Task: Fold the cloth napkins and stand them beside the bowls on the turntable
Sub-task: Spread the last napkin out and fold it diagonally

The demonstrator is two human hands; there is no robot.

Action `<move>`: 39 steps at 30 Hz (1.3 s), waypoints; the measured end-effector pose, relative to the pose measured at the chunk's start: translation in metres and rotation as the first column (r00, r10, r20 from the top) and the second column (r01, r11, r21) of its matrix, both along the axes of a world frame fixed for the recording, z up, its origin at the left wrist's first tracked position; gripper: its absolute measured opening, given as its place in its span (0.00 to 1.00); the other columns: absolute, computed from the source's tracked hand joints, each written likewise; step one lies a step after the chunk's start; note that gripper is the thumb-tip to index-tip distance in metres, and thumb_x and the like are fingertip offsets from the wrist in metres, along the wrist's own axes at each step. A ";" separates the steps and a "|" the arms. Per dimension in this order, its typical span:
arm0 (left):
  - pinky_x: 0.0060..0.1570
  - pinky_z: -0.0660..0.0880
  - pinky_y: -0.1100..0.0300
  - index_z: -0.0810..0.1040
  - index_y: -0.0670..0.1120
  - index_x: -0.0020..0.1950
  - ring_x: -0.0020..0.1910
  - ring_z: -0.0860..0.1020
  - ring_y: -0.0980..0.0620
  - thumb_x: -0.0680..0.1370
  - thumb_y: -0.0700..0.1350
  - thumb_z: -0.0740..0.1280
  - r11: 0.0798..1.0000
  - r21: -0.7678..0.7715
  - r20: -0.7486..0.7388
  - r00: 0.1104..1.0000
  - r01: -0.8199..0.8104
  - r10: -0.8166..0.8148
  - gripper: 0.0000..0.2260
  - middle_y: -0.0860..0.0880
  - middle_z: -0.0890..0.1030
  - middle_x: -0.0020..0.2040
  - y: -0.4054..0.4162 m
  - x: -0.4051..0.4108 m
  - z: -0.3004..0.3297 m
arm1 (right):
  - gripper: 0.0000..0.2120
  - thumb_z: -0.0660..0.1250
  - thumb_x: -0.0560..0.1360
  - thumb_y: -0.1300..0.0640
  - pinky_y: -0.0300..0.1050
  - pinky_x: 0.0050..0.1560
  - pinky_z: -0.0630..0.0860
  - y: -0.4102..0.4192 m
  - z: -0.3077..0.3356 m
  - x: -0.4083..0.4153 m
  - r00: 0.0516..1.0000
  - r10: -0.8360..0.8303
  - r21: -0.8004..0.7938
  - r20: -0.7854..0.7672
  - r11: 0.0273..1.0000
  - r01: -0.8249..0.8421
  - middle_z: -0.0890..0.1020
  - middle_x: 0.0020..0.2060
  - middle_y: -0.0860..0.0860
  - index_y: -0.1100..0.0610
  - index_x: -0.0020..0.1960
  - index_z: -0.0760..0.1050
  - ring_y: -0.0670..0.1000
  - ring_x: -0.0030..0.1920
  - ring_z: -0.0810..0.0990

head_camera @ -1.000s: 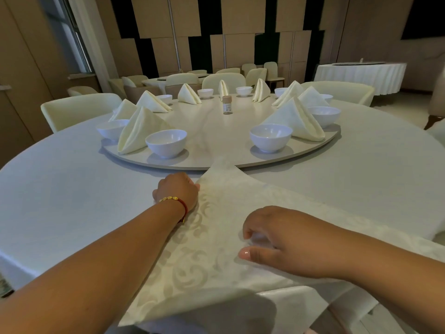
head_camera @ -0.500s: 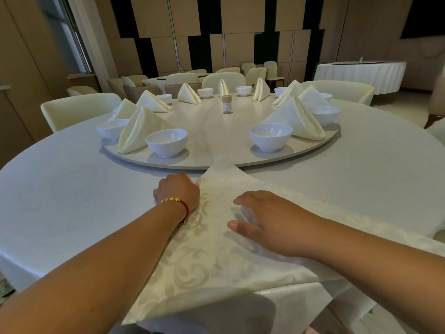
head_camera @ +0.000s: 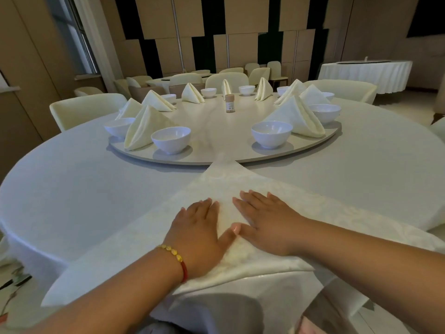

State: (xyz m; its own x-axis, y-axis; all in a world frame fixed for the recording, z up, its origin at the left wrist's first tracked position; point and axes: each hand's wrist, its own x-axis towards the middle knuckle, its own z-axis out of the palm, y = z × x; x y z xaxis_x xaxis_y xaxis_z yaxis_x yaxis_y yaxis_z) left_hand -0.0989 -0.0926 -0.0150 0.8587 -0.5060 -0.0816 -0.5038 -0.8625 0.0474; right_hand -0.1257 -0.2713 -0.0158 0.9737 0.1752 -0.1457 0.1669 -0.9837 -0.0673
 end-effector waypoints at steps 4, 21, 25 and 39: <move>0.76 0.41 0.53 0.40 0.51 0.79 0.77 0.41 0.55 0.68 0.74 0.37 1.000 0.025 -0.039 0.999 -0.001 0.002 0.44 0.53 0.40 0.79 0.020 -0.003 0.002 | 0.31 0.42 0.80 0.38 0.50 0.76 0.38 -0.026 0.002 -0.016 0.996 -0.088 0.011 -0.001 0.996 0.088 0.40 0.78 0.47 0.49 0.79 0.38 0.46 0.77 0.38; 0.76 0.44 0.55 0.42 0.54 0.79 0.77 0.44 0.56 0.78 0.67 0.46 0.998 -0.056 -0.009 0.999 0.034 -0.035 0.34 0.53 0.44 0.79 0.053 0.001 -0.003 | 0.27 0.45 0.83 0.45 0.48 0.77 0.42 0.070 0.024 -0.008 0.999 0.021 0.363 0.024 0.931 -0.028 0.48 0.79 0.48 0.52 0.79 0.45 0.46 0.78 0.45; 0.72 0.50 0.64 0.55 0.54 0.78 0.76 0.55 0.57 0.81 0.59 0.53 0.965 -0.261 0.016 1.000 0.010 -0.006 0.26 0.56 0.56 0.78 0.077 0.005 -0.002 | 0.26 0.43 0.83 0.46 0.49 0.76 0.42 0.073 0.005 -0.002 0.999 0.034 0.257 0.012 0.966 -0.036 0.50 0.78 0.51 0.54 0.79 0.48 0.49 0.78 0.47; 0.46 0.73 0.53 0.78 0.42 0.41 0.40 0.78 0.45 0.71 0.58 0.71 0.159 -0.754 -0.495 0.709 -0.638 0.502 0.19 0.46 0.81 0.37 0.231 -0.016 -0.044 | 0.30 0.43 0.81 0.41 0.46 0.75 0.39 0.079 -0.002 -0.004 0.997 0.074 0.039 0.037 0.996 -0.076 0.42 0.78 0.48 0.51 0.79 0.41 0.46 0.77 0.40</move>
State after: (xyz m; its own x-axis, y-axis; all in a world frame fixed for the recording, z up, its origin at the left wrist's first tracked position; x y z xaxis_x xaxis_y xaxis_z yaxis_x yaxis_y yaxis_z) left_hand -0.1145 0.1388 -0.0586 0.9563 0.2815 -0.0787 0.1785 -0.3493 0.9198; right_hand -0.1293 -0.1924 -0.0173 0.9620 0.2529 -0.1028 0.2430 -0.9649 -0.0995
